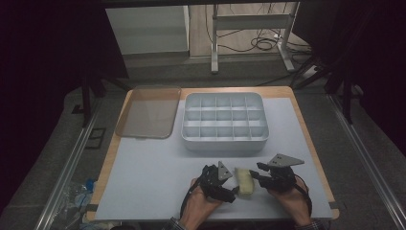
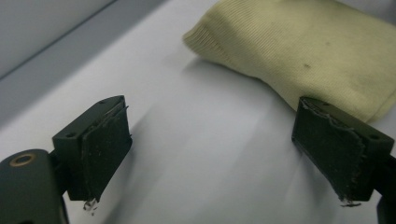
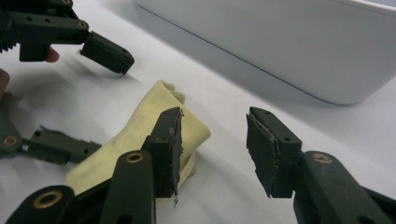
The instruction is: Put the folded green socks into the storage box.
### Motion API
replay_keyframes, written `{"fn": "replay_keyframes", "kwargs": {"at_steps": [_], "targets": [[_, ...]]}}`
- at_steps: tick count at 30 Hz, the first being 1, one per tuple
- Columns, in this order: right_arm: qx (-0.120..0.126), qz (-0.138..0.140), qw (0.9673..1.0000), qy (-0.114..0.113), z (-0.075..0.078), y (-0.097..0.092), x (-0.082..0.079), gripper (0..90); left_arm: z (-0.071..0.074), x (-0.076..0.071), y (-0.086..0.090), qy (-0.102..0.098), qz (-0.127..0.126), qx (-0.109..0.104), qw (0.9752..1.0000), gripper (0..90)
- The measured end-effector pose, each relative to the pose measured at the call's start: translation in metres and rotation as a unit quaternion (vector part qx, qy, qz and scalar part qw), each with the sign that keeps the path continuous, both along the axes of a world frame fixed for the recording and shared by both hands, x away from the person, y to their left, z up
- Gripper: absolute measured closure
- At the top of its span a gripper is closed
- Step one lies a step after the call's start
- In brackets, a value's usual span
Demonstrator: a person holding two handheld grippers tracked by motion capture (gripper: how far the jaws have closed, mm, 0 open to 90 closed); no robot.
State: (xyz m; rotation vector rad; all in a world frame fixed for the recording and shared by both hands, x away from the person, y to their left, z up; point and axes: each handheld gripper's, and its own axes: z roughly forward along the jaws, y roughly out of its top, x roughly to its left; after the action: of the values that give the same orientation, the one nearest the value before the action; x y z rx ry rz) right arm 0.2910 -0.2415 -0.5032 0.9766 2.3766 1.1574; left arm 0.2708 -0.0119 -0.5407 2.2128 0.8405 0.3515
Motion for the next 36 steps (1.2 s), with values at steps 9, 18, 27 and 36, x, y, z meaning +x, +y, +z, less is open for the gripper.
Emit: {"fn": "replay_keyframes", "kwargs": {"at_steps": [9, 18, 27, 36], "targets": [[0.004, 0.004, 1.0, 0.004, 0.002, 0.0, -0.004, 53.1, 0.0, -0.008, -0.012, 0.002, -0.01, -0.004, 0.9999, 9.3], [0.008, 0.009, 0.9999, 0.009, 0.003, 0.001, -0.007, 51.4, 0.002, -0.008, -0.009, 0.003, -0.008, -0.01, 0.9999, 8.1], [0.011, 0.015, 0.9997, 0.018, 0.003, 0.006, -0.009, 48.9, 0.009, -0.002, 0.023, -0.004, 0.021, -0.007, 0.9998, 7.9], [0.011, 0.021, 0.9993, 0.03, -0.001, 0.012, -0.008, 45.9, 0.007, 0.004, 0.09, -0.009, 0.091, 0.004, 0.9958, 7.4]]}}
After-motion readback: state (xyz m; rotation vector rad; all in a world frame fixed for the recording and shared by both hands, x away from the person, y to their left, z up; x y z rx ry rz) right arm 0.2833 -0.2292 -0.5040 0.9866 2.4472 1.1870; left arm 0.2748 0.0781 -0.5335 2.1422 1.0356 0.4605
